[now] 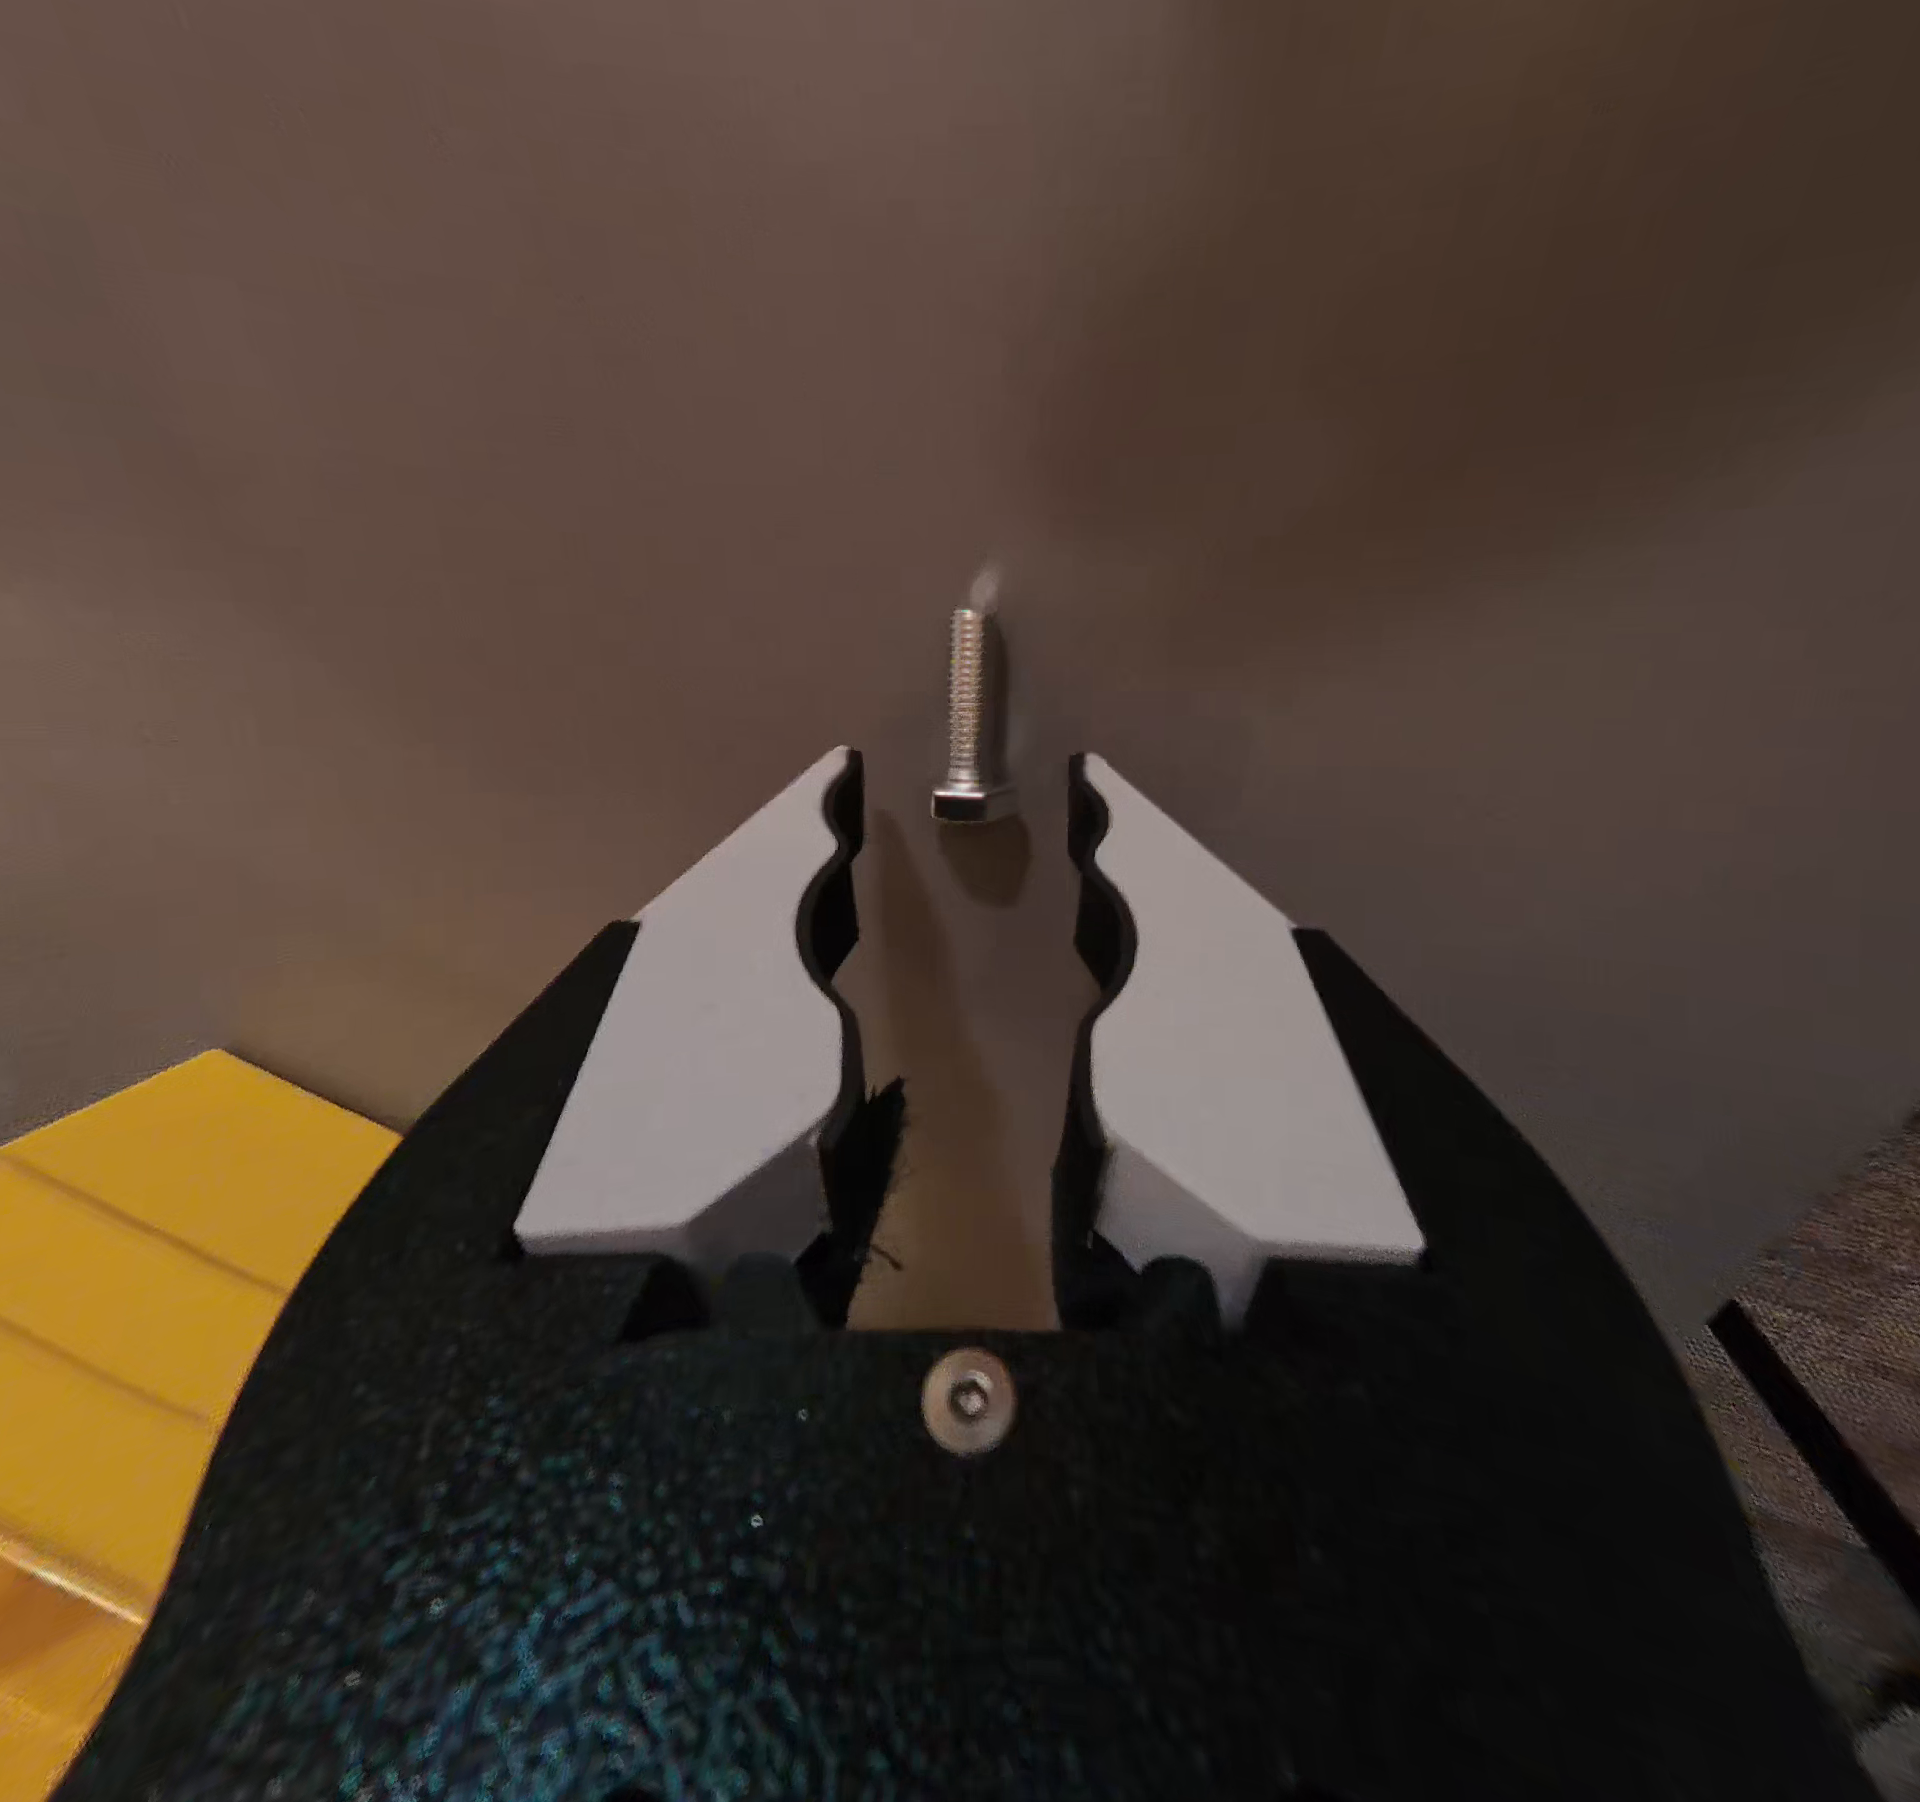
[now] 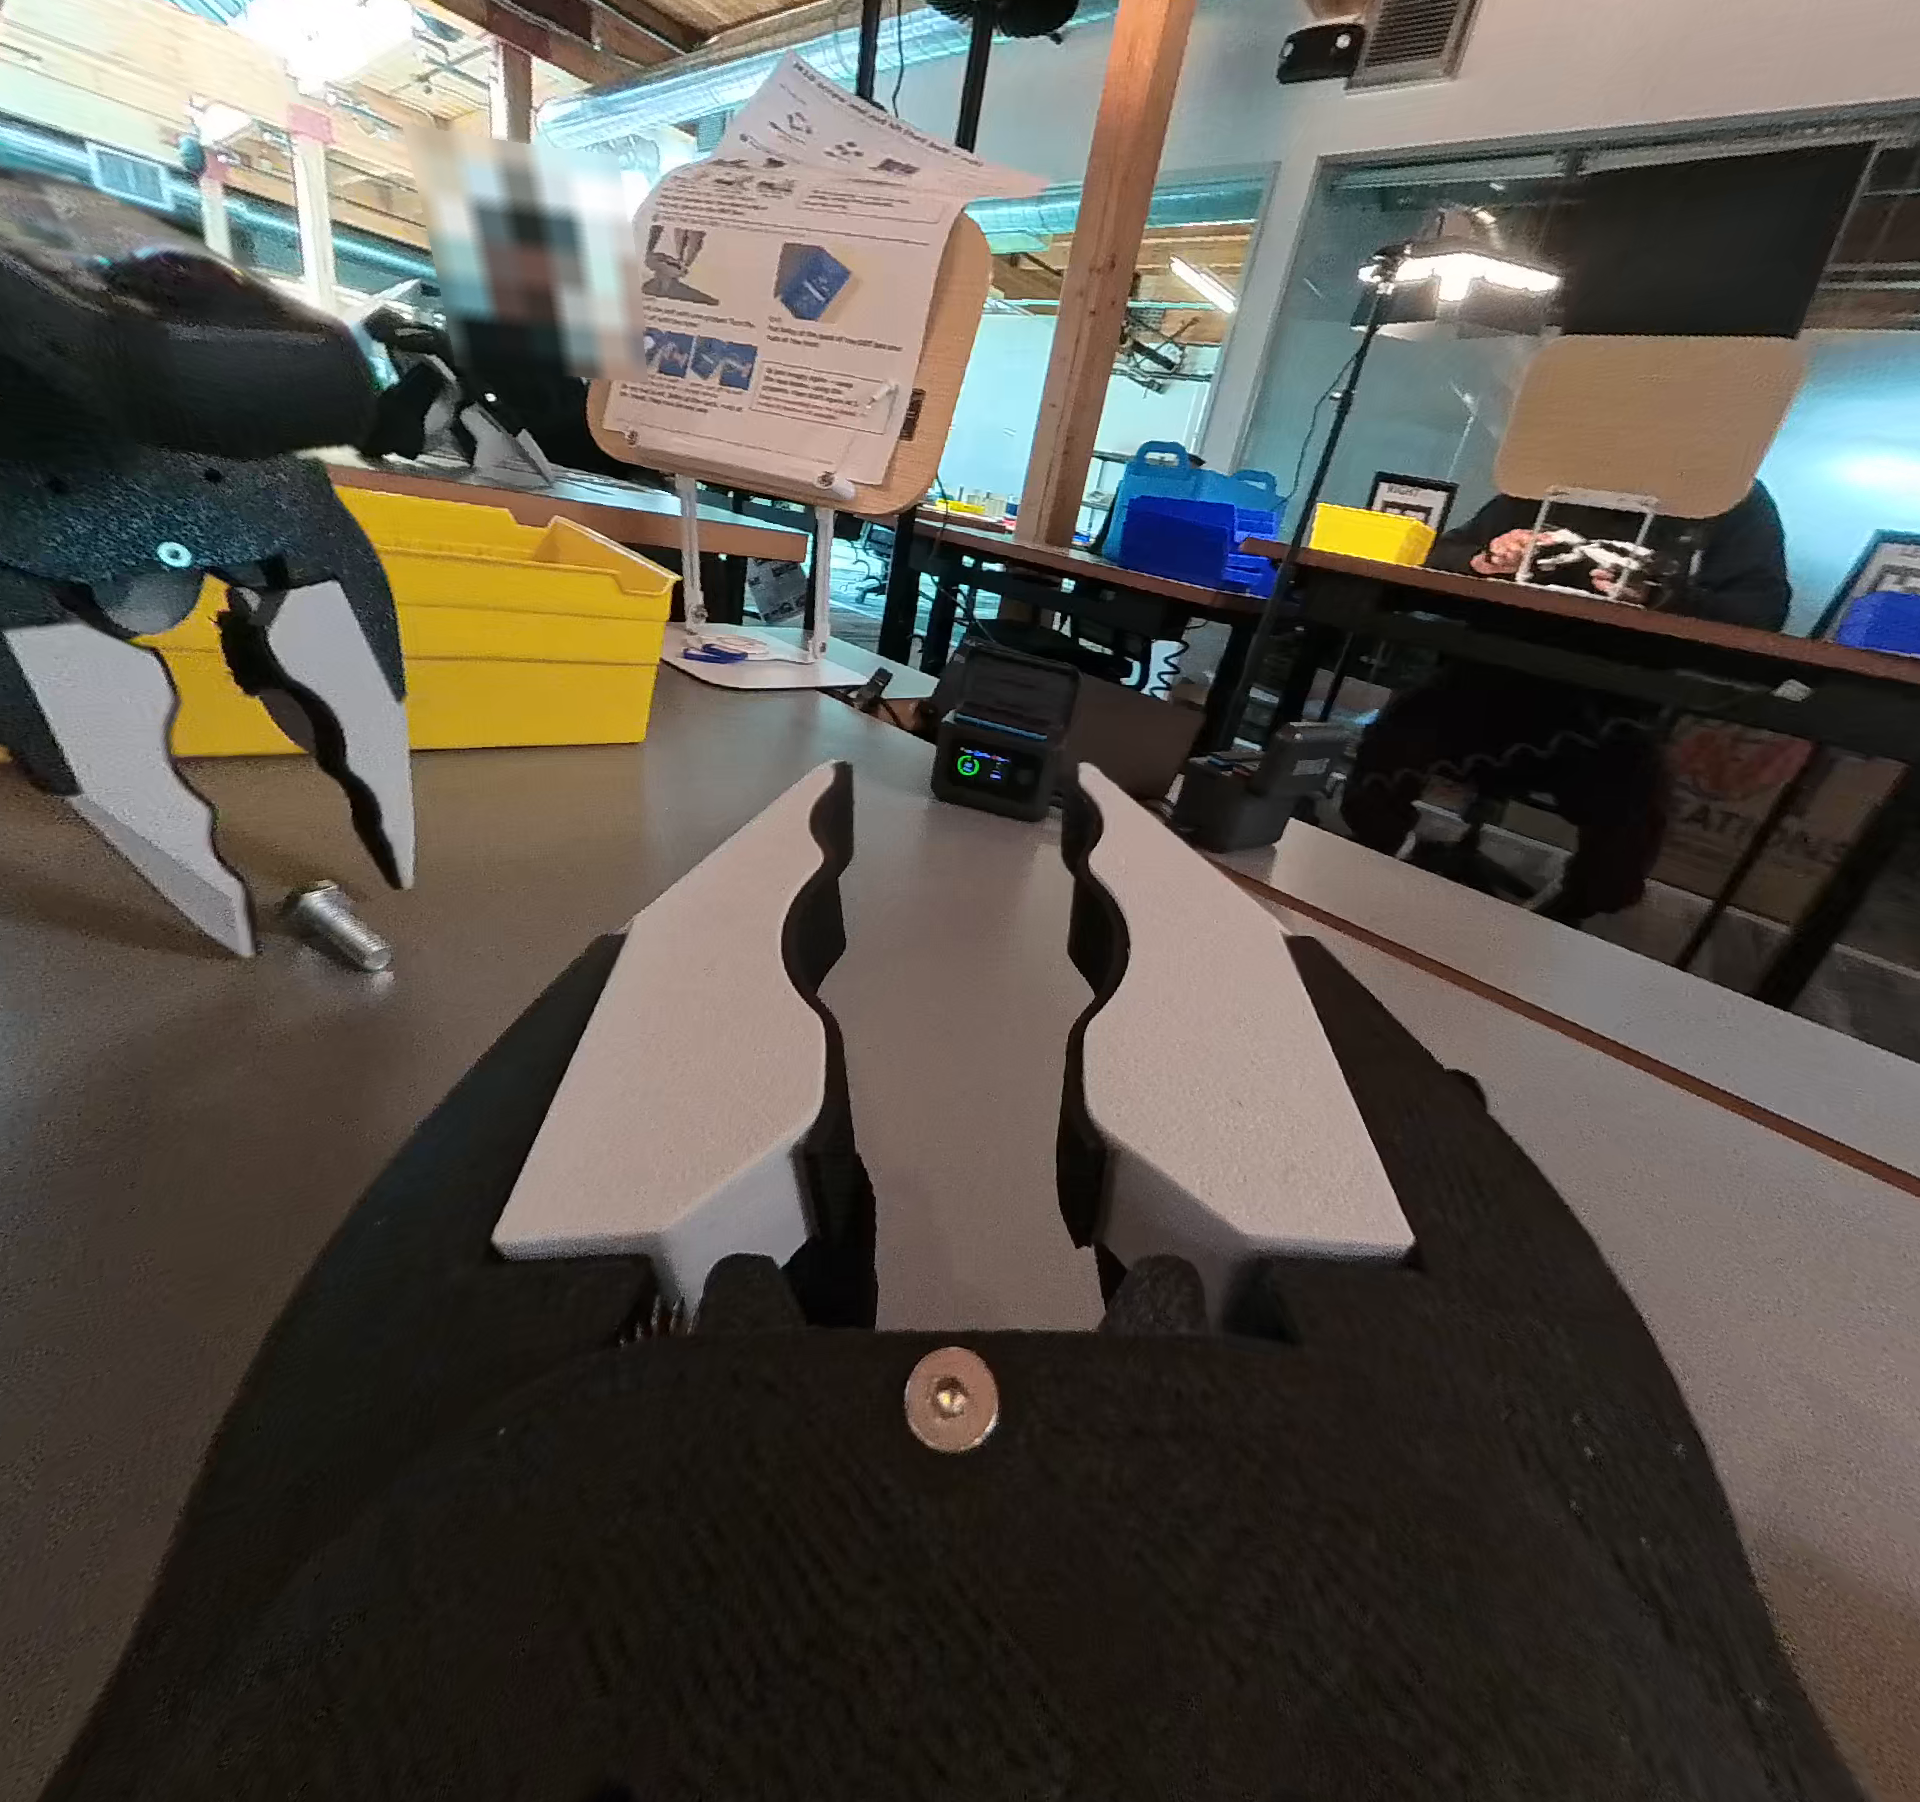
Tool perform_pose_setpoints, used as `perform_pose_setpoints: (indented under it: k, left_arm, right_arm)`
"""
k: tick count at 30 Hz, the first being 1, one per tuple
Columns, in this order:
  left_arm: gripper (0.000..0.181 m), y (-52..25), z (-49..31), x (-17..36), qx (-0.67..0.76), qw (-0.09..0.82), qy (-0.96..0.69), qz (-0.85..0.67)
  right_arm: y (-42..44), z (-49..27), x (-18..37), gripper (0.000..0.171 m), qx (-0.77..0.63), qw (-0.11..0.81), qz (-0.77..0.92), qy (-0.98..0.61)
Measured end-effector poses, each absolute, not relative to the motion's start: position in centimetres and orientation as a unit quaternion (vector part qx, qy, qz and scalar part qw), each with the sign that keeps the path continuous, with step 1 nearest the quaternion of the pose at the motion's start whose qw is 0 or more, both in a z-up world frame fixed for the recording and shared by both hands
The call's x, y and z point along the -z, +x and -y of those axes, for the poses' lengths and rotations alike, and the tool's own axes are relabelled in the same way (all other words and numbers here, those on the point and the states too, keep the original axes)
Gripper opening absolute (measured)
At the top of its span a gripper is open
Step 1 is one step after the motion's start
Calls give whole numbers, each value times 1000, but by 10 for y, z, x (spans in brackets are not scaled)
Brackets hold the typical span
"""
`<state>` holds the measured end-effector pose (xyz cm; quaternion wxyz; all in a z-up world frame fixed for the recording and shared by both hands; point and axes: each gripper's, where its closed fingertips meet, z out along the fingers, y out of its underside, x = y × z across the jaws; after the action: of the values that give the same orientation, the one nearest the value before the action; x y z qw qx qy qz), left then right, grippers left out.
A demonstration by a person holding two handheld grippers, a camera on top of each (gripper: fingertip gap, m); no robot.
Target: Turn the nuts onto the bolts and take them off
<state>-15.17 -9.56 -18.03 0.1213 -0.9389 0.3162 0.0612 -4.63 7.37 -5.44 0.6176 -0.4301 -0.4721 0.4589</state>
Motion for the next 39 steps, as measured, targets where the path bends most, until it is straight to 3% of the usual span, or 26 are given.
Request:
perform_pose_setpoints:
  k: [2,4,10,14,21,23,28,35,39]
  left_arm:
    - [15,-151,96,183,-62,122,-939,-316]
    - [7,-155,87,179,-90,155,-933,-313]
    - [7,-98,30,105,-44,492,-834,-248]
    - [7,-65,19,75,-14,608,-760,-228]
    - [7,-43,14,81,24,625,-746,-229]
    - [34,-49,13,80,26,635,-747,-196]
    - [50,-42,12,91,47,620,-759,-192]
    - [25,-29,11,93,78,614,-754,-218]
    - [21,-19,17,96,127,598,-755,-235]
  right_arm:
    - [-48,-68,56,39,-472,601,482,-429]
    - [-51,-58,61,39,-499,562,498,-432]
    - [-59,2,63,37,-637,343,544,-425]
    - [-57,20,55,28,-654,335,556,-389]
    - [-56,29,54,7,-633,346,593,-357]
    - [-54,26,52,7,-638,339,594,-355]
    - [-51,24,52,7,-646,312,607,-342]
    - [-45,40,54,7,-660,265,632,-307]
    - [-37,46,55,7,-672,229,644,-284]
